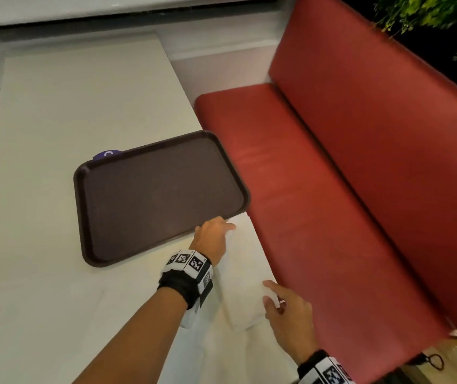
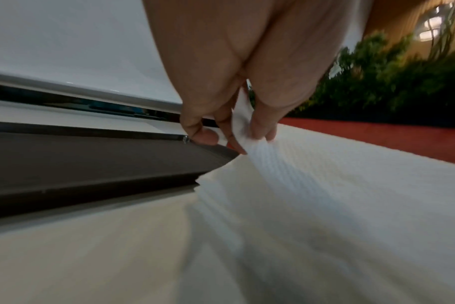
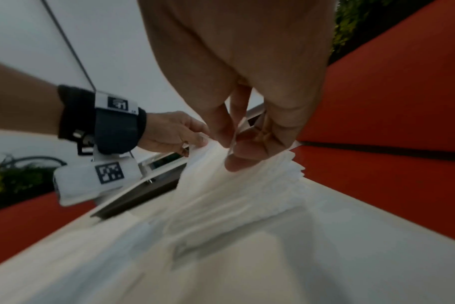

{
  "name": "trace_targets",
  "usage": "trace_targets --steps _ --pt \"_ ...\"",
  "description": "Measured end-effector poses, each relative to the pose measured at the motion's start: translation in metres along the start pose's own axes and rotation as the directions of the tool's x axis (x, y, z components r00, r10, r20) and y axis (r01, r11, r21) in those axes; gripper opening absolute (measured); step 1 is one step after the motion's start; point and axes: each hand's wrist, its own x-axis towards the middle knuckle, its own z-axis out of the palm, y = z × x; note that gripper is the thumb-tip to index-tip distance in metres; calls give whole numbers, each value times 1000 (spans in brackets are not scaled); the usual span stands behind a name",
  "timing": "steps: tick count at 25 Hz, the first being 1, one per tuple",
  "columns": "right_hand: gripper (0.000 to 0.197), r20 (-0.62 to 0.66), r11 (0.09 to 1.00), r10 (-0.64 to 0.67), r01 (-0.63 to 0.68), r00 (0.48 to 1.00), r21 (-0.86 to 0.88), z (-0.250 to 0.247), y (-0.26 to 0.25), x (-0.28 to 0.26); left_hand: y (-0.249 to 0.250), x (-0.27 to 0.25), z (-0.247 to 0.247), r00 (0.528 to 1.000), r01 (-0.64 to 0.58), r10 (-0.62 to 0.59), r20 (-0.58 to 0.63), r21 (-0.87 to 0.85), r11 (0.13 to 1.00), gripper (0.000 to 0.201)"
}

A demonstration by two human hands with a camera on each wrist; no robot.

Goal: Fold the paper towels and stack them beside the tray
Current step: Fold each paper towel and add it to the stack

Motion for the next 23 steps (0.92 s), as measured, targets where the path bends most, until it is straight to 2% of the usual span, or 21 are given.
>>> trace_targets --steps 2,3,7,9,11,13,15,17,20,22,23 --pt "37 85 993 3 7 996 -114 6 11 8 -1 3 12 989 37 -70 128 240 970 43" --pt "41 125 987 7 14 992 -162 8 18 10 -1 2 17 982 56 -107 154 305 951 42" --pt "40 193 959 28 28 981 -282 2 22 10 3 -8 17 983 116 -157 99 334 935 42" --pt "36 124 958 -59 91 991 -271 -7 10 4 3 -26 4 990 143 -140 -29 231 963 40" --pt "33 22 939 -198 196 980 -282 -16 -8 -9 -6 -64 -16 977 161 -160 -138 -2 987 36" --pt "32 11 917 -275 266 961 -298 -15 -26 -23 -29 -124 -33 964 202 -236 -120 -243 949 26" --pt "32 88 903 -307 319 948 -286 3 -42 -34 -54 -193 -40 946 309 -324 11 -340 888 20" --pt "50 280 882 -311 385 908 -271 42 -56 -46 -81 -263 -34 886 453 -454 92 -370 811 28" --pt "85 574 775 -187 480 797 -412 121 -79 -62 -114 -351 -16 764 598 -644 49 -429 677 39" --pt "97 629 681 -114 522 769 -514 167 -93 -70 -126 -401 -5 685 680 -721 107 -449 579 27" --pt "102 623 651 -84 516 777 -556 180 -96 -68 -130 -418 2 657 702 -744 122 -458 545 23"
